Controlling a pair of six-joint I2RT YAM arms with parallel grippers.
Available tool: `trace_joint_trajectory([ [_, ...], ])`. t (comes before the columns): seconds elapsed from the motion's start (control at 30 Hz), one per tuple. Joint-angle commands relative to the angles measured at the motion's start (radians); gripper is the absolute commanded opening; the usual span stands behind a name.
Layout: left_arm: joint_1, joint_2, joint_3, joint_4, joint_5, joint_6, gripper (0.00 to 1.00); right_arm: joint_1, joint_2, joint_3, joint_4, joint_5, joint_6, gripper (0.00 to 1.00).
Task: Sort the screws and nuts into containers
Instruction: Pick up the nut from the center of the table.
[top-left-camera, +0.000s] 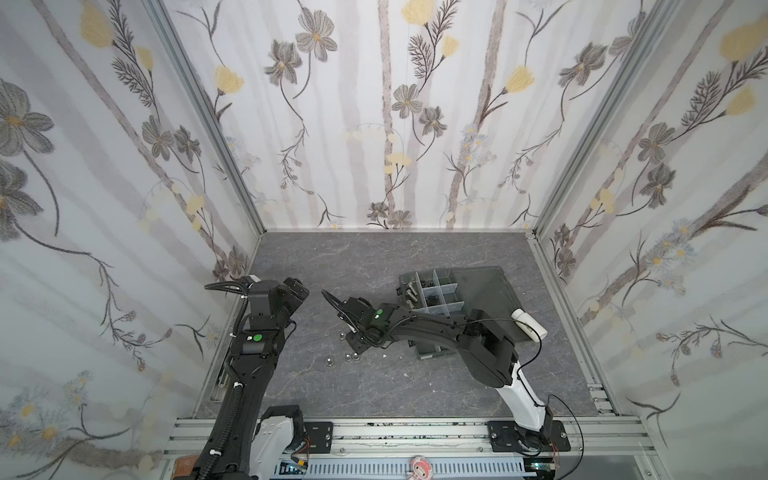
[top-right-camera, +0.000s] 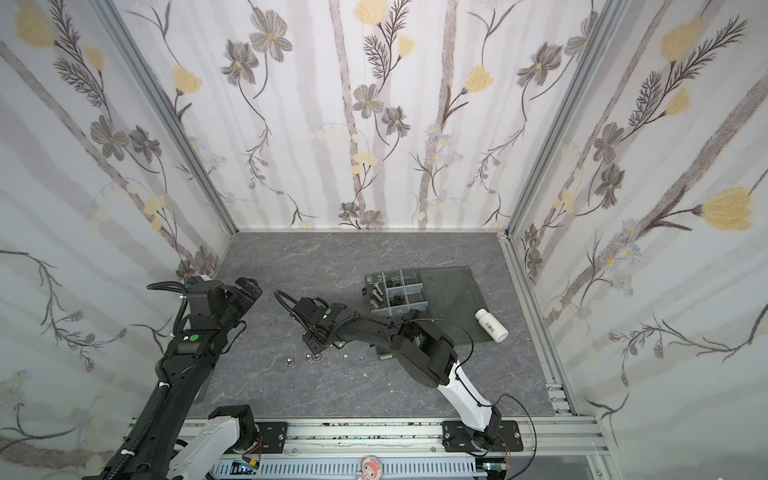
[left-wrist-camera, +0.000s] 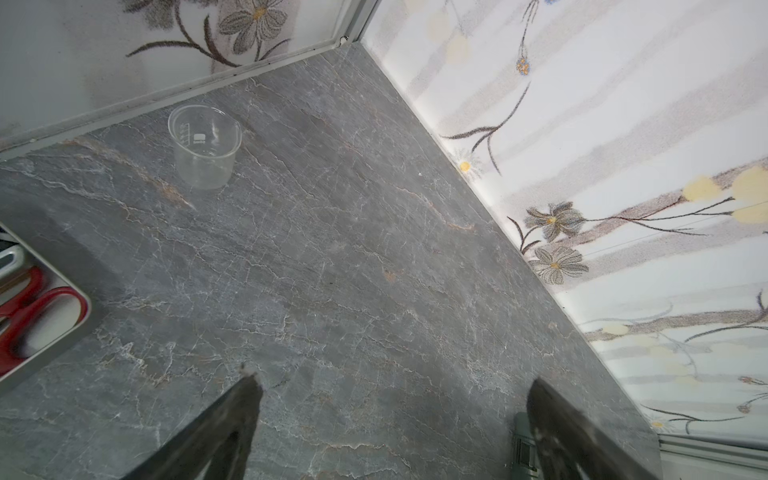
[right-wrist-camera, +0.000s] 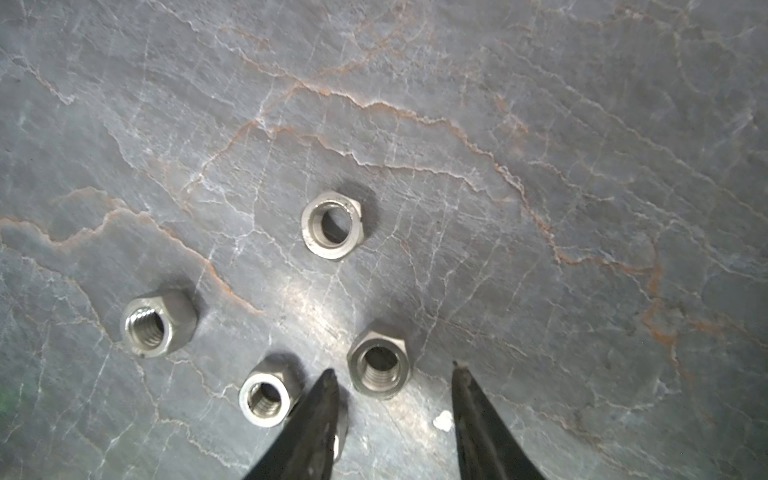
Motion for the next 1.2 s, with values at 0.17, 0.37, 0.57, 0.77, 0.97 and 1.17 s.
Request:
trace_joint_trajectory([
  [0.17,0.003,-0.001,-0.004,0.032,0.005,-0.010,1.00,0.003,0.022,0.008,-0.013,0.025,-0.013,0.49],
  [0.37,0.003,0.002,-0.004,0.035,0.012,-0.007,1.00,0.003,0.036,0.009,-0.013,0.020,-0.014,0.49],
  [0.57,0.003,0.004,-0.004,0.039,0.020,-0.004,1.00,0.001,0.047,0.009,-0.014,0.021,-0.019,0.46],
  [0.77,0.002,0.007,-0.001,0.040,0.023,-0.002,1.00,0.001,0.061,0.023,-0.013,0.020,-0.022,0.43],
  [0.97,0.003,0.005,-0.001,0.040,0.022,-0.001,1.00,0.001,0.068,0.038,-0.023,0.026,-0.027,0.39],
  [1.17,0.003,0.004,0.000,0.037,0.020,0.001,1.00,0.001,0.071,0.045,-0.033,0.023,-0.027,0.24],
])
